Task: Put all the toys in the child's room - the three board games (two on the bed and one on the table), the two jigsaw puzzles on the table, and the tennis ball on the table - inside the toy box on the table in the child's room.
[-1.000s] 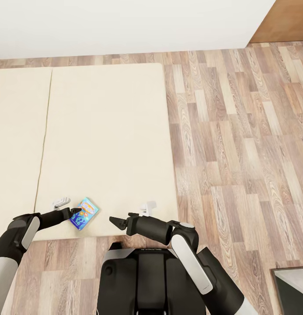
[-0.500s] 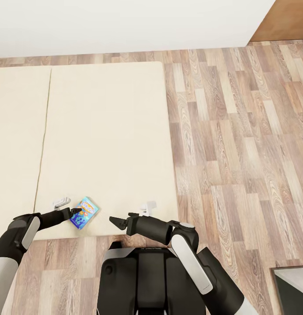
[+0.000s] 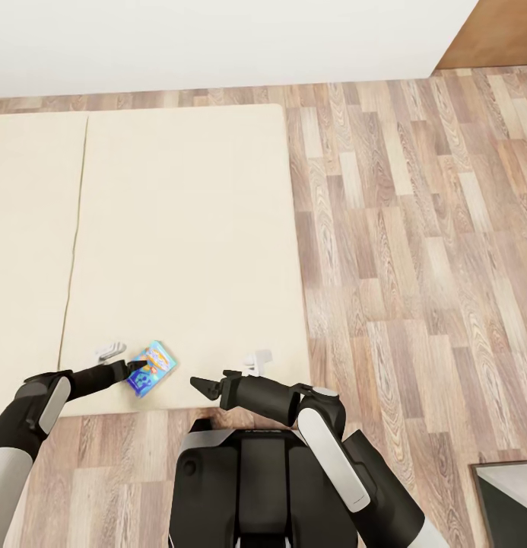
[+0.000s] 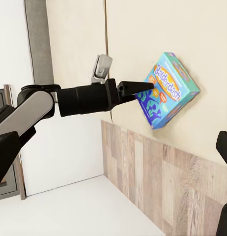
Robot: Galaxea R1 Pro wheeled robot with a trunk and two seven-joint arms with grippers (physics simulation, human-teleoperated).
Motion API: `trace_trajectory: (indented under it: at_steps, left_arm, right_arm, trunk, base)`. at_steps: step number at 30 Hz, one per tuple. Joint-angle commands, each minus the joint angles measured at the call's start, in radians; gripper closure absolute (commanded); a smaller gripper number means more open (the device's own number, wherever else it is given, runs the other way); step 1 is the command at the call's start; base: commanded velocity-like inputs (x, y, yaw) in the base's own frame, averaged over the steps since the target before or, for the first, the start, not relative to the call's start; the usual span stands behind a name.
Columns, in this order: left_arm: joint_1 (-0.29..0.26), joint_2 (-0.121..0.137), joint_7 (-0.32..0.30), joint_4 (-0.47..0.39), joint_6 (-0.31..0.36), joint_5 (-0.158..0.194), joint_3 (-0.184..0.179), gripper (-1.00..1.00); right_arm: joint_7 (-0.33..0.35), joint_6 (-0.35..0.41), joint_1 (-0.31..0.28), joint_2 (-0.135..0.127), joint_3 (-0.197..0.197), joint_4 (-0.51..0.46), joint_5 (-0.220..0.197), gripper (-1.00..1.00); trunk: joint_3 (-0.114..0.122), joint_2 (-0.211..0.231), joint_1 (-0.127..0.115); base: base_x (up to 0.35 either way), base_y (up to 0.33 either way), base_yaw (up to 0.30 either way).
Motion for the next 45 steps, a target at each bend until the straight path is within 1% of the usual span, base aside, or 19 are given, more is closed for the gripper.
trace_trajectory:
  at_steps: [1, 22, 29, 45]
  left_arm:
    - [0.000, 0.000, -0.006, 0.000, 0.002, 0.003, 0.002, -1.00]
    - [0.000, -0.001, -0.014, 0.000, -0.007, 0.002, 0.002, -1.00]
    - [0.000, -0.001, -0.013, 0.000, -0.007, 0.001, 0.001, -1.00]
    - [0.000, -0.002, -0.014, 0.000, -0.007, 0.001, 0.000, -1.00]
  right_arm:
    - [0.003, 0.005, 0.000, 0.000, -0.001, 0.000, 0.001, -1.00]
    - [0.003, 0.005, 0.000, 0.000, -0.001, -0.001, 0.002, -1.00]
    - [0.003, 0.005, 0.000, 0.000, -0.001, -0.001, 0.002, -1.00]
    - [0.003, 0.004, 0.000, 0.000, -0.001, 0.000, 0.002, -1.00]
  trunk:
    - [-0.001, -0.002, 0.001]
    - [-0.002, -0.002, 0.001]
    - [-0.002, -0.002, 0.001]
    - [-0.002, -0.002, 0.001]
  base:
    - [0.000, 0.000, 0.000]
    - [0.000, -0.002, 0.000]
    - [0.000, -0.135, 0.000]
    - [0.000, -0.055, 0.000]
